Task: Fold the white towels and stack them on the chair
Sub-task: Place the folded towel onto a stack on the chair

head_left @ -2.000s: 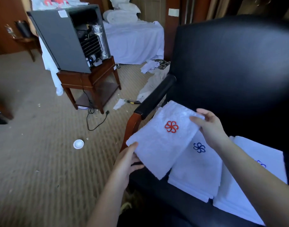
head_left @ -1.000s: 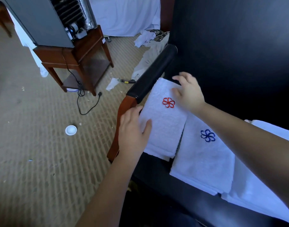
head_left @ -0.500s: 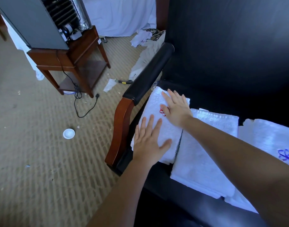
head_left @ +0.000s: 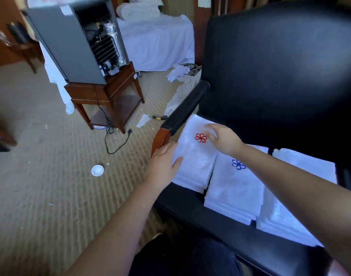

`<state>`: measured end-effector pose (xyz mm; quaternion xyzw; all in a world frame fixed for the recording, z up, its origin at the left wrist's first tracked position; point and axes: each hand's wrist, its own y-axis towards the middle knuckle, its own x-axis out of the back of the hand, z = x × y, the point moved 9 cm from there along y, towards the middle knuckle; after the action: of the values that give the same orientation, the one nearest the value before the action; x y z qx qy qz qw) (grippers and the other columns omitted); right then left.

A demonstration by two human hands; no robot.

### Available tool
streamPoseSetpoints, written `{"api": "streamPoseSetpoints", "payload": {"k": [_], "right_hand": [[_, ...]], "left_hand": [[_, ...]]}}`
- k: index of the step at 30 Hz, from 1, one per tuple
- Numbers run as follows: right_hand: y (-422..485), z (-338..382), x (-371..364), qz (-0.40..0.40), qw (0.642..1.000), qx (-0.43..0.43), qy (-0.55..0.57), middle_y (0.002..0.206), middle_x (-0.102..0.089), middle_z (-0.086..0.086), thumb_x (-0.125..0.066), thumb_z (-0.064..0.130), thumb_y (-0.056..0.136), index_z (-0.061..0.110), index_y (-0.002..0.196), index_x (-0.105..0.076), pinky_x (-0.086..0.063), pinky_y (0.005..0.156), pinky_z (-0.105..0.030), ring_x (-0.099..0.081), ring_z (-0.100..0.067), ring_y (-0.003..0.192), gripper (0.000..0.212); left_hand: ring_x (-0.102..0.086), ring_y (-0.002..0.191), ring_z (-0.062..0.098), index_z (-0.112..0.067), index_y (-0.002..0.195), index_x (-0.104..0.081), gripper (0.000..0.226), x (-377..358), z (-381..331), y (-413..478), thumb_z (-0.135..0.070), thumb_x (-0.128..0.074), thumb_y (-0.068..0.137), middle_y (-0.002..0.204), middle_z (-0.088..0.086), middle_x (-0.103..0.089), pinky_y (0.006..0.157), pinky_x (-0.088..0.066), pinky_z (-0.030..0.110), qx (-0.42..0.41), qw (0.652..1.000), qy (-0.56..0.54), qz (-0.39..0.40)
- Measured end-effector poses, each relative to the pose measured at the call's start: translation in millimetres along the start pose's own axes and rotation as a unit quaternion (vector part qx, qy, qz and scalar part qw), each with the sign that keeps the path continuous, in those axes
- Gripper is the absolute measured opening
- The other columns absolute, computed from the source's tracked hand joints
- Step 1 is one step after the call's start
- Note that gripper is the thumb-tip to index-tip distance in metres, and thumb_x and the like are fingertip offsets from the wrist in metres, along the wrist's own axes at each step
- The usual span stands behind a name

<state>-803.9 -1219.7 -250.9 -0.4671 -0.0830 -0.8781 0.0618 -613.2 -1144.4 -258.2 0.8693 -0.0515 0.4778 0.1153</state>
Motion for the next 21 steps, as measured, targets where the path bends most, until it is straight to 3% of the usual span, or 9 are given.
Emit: {"api": "streamPoseSetpoints", "payload": {"k": [3,7,11,21], "right_hand": [[-28.5,20.5,20.6,-0.026,0.999,0.004,-0.027,0.14,-0.053,-0.002,-0.048,0.032,0.1,0.015,0.137,-0.051,-0.04,0.105,-0.038,-0.046,-0.022,0.13,0.041],[-75.9,60.6,55.8,-0.061,0.99,0.023,-0.122,0.129,-0.059,-0.004,-0.05,0.035,0.098,0.016,0.134,-0.053,-0.046,0.093,-0.04,-0.052,-0.026,0.12,0.041],[-123.0,94.7,78.4,-0.062,0.979,0.05,-0.187,0.128,-0.061,-0.003,-0.044,0.04,0.1,0.018,0.133,-0.052,-0.044,0.091,-0.038,-0.05,-0.025,0.12,0.041],[-207.6,149.3,105.2,-0.067,0.974,0.075,-0.204,0.124,-0.061,-0.004,-0.046,0.041,0.098,0.02,0.126,-0.056,-0.043,0.089,-0.037,-0.053,-0.025,0.114,0.036]], "left_hand": [[-0.041,0.134,0.019,-0.014,0.143,-0.044,0.048,32.2,-14.4,-22.7,-0.026,-0.053,0.098,0.148,0.0,-0.044,0.108,-0.034,0.027,-0.009,0.999,0.028,-0.019],[-0.051,0.122,0.023,-0.017,0.137,-0.05,0.041,74.8,-37.0,-63.3,-0.032,-0.048,0.099,0.137,0.001,-0.053,0.097,-0.043,0.034,-0.007,0.993,0.11,-0.037],[-0.05,0.122,0.025,-0.017,0.135,-0.052,0.039,107.5,-57.4,-108.2,-0.033,-0.047,0.1,0.136,0.004,-0.055,0.096,-0.043,0.035,-0.01,0.987,0.153,-0.045],[-0.052,0.119,0.026,-0.02,0.136,-0.052,0.04,164.0,-79.4,-201.6,-0.037,-0.044,0.1,0.131,0.005,-0.057,0.095,-0.042,0.038,0.03,0.971,0.233,-0.052]]}}
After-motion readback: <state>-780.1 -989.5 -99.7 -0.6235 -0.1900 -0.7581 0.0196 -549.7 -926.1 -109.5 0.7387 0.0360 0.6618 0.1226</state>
